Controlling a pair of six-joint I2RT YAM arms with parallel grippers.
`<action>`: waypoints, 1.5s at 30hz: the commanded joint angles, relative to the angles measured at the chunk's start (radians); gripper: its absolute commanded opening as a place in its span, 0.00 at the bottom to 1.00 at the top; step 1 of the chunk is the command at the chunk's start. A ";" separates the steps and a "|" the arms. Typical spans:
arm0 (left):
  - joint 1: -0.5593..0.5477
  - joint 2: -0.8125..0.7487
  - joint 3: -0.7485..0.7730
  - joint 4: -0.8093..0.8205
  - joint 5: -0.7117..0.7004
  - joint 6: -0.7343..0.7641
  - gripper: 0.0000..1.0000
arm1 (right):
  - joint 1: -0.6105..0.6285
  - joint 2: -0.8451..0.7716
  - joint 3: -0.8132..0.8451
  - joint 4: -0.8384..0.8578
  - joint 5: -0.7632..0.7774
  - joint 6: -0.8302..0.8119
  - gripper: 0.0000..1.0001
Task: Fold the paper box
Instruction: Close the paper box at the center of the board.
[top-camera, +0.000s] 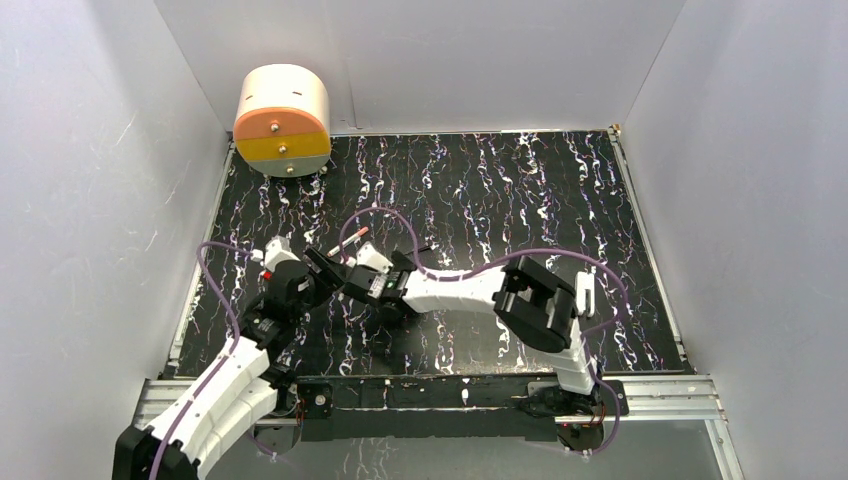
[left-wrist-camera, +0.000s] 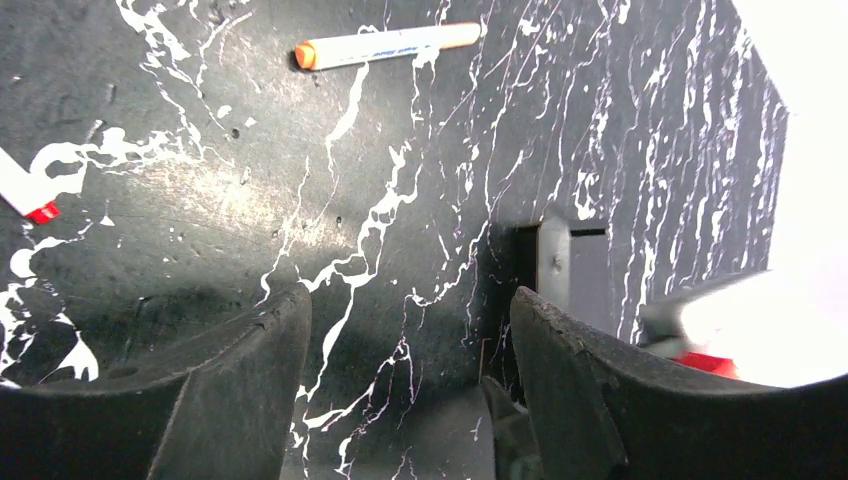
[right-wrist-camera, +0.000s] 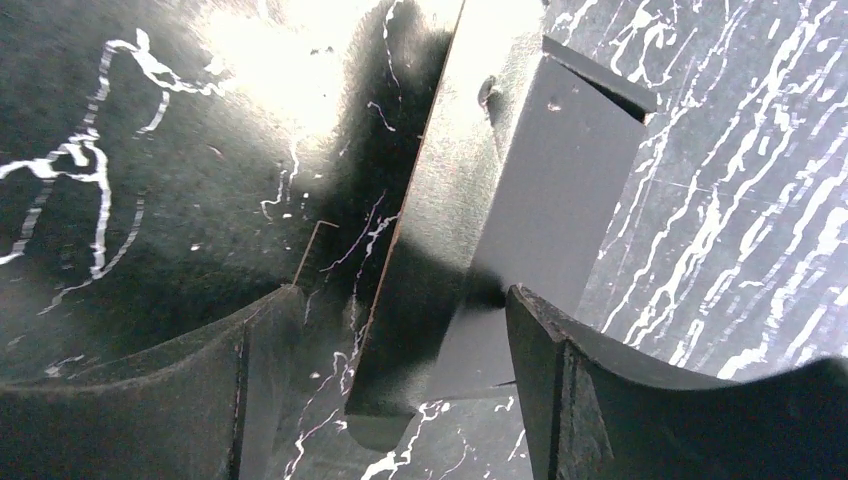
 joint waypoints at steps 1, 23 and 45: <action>0.007 -0.087 0.009 -0.084 -0.092 -0.020 0.70 | 0.023 0.071 0.047 -0.104 0.153 0.008 0.78; 0.008 -0.147 0.164 -0.175 -0.015 0.077 0.69 | 0.025 -0.062 -0.197 0.098 0.024 -0.230 0.11; 0.008 0.146 0.296 -0.128 0.373 0.252 0.70 | -0.429 -0.401 -0.243 0.039 -1.093 -0.560 0.00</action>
